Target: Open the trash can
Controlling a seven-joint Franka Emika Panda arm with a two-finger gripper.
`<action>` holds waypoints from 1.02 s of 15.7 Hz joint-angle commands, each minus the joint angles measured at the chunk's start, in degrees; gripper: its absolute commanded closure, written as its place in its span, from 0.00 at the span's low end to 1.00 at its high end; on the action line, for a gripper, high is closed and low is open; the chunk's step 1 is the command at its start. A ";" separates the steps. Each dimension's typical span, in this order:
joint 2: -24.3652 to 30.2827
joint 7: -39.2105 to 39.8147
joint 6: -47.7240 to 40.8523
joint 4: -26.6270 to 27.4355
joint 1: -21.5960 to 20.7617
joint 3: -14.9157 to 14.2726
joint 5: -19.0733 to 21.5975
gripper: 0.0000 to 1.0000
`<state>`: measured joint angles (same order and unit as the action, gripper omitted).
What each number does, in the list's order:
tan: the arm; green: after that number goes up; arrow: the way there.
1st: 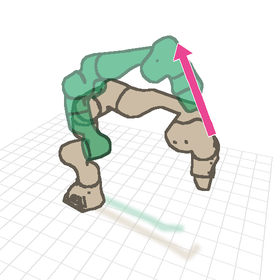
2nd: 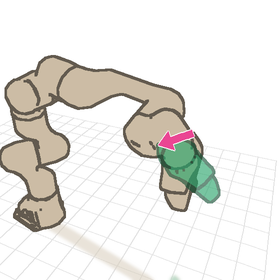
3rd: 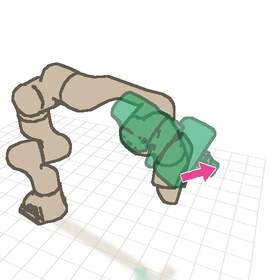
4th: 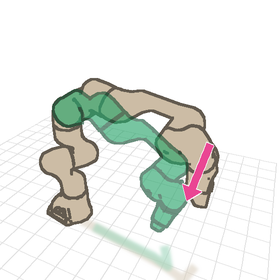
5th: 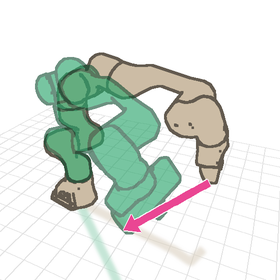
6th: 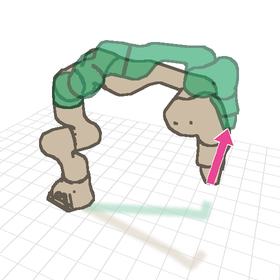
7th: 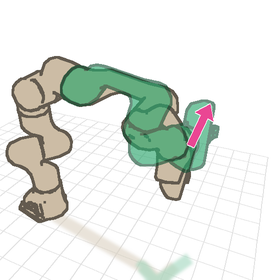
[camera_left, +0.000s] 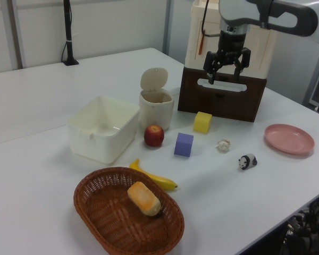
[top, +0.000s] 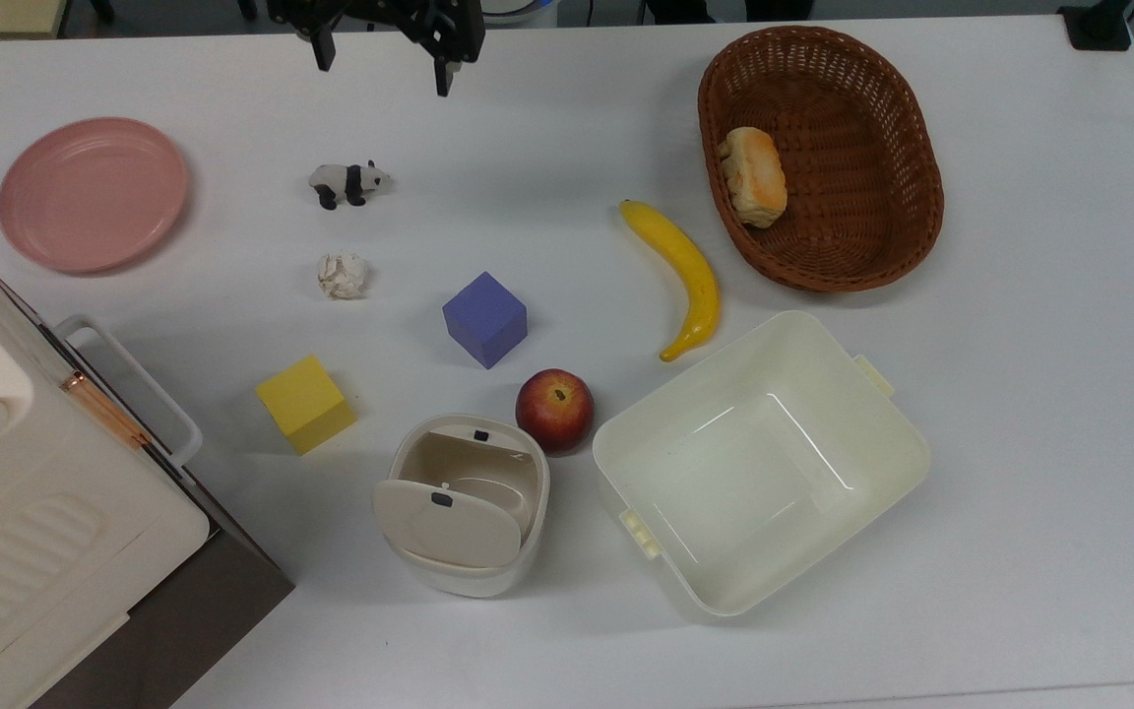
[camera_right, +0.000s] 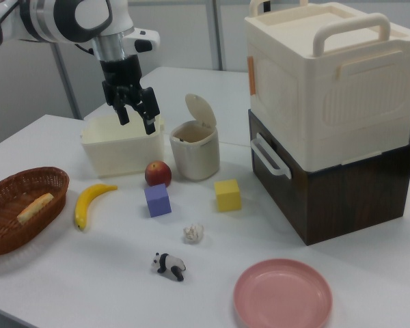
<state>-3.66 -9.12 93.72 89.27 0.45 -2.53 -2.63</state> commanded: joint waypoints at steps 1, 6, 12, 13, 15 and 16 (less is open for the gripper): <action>1.46 -1.25 -2.58 1.61 -0.54 -0.63 2.88 0.00; 1.55 -1.08 -2.49 1.52 0.17 -1.16 5.44 0.00; 1.55 -0.72 -1.87 1.52 0.16 -1.51 6.58 0.00; 1.55 -0.55 -1.87 1.52 0.16 -1.51 7.02 0.00; 1.55 -0.55 -1.87 1.52 0.25 -1.51 7.11 0.00; 1.55 -0.55 -1.87 1.52 0.25 -1.51 7.11 0.00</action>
<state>-3.61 -9.47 91.89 89.31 0.71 -3.65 3.06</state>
